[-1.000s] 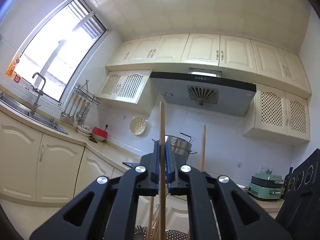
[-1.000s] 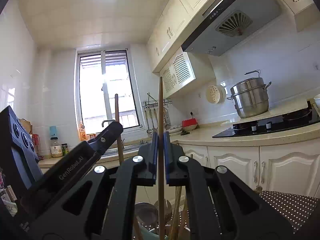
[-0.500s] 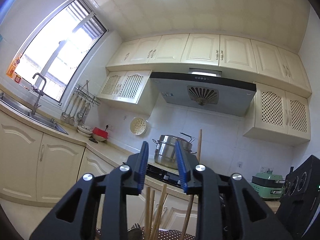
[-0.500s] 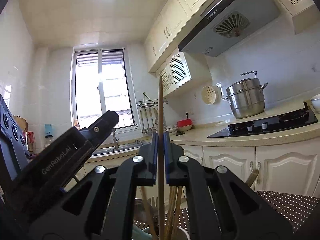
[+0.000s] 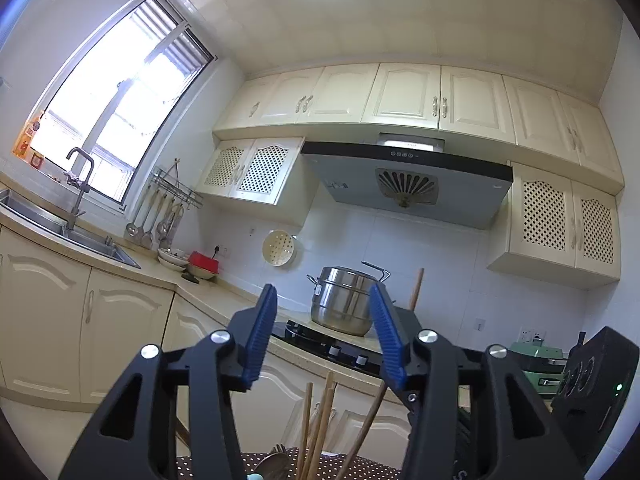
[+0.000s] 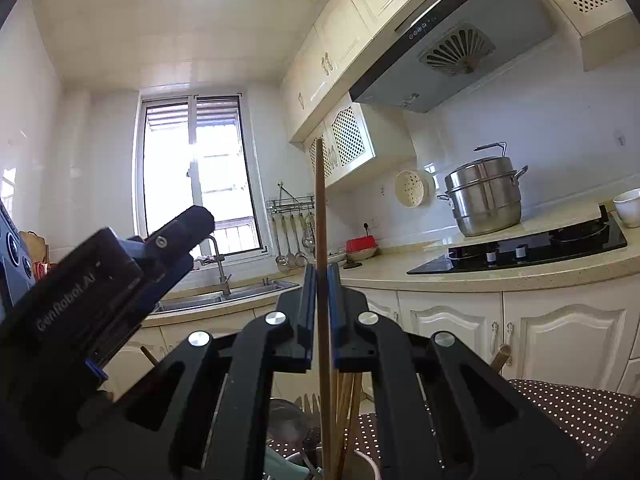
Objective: Organize utensils
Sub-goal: 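Raise both chopsticks over the pink cup and open both tools to drop them, then move both open tools back down toward the remaining chopsticks on the table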
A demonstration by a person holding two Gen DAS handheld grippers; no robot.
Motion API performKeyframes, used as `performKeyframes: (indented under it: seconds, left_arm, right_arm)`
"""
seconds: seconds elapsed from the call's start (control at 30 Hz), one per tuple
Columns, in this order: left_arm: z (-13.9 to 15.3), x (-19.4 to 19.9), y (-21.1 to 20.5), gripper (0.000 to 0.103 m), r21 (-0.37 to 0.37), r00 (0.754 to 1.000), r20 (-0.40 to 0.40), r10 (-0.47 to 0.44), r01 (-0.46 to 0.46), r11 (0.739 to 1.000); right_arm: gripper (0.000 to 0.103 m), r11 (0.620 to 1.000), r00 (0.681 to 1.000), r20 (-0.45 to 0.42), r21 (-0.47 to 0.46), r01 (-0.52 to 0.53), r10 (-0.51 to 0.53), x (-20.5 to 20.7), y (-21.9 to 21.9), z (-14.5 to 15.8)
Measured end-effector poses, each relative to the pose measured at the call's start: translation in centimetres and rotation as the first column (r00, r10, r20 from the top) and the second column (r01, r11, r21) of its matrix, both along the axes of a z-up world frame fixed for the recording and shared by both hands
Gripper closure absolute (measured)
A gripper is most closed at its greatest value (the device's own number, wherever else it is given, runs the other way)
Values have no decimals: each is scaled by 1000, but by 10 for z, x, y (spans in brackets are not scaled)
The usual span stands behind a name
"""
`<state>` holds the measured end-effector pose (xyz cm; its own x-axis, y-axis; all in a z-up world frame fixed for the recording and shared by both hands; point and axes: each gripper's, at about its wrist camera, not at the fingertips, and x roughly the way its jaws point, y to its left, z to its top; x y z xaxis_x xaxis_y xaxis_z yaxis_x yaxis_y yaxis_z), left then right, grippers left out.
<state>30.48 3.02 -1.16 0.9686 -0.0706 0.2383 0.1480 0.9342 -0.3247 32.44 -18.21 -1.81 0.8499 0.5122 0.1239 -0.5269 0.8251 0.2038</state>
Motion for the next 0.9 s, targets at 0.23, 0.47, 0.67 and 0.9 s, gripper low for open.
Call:
performKeyframes:
  seconds: [0.23, 0.47, 0.67, 0.9]
  left_arm:
    - [9, -14, 10, 48, -10, 1000, -10, -6, 6, 1000]
    - [21, -29, 19, 44, 1, 999, -50, 14, -14, 1000]
    - [31, -45, 26, 44, 5, 996, -91, 21, -21, 1000]
    - [36, -71, 25, 40, 36, 989, -140, 38, -33, 999]
  right_arm:
    - [93, 999, 1000, -19, -26, 20, -21, -11, 3, 10]
    - [50, 999, 999, -12, -20, 42, -42, -29, 3, 24]
    - [50, 997, 997, 7, -37, 71, -70, -50, 5, 42]
    - [44, 987, 991, 18, -88, 137, -136, -84, 2, 51]
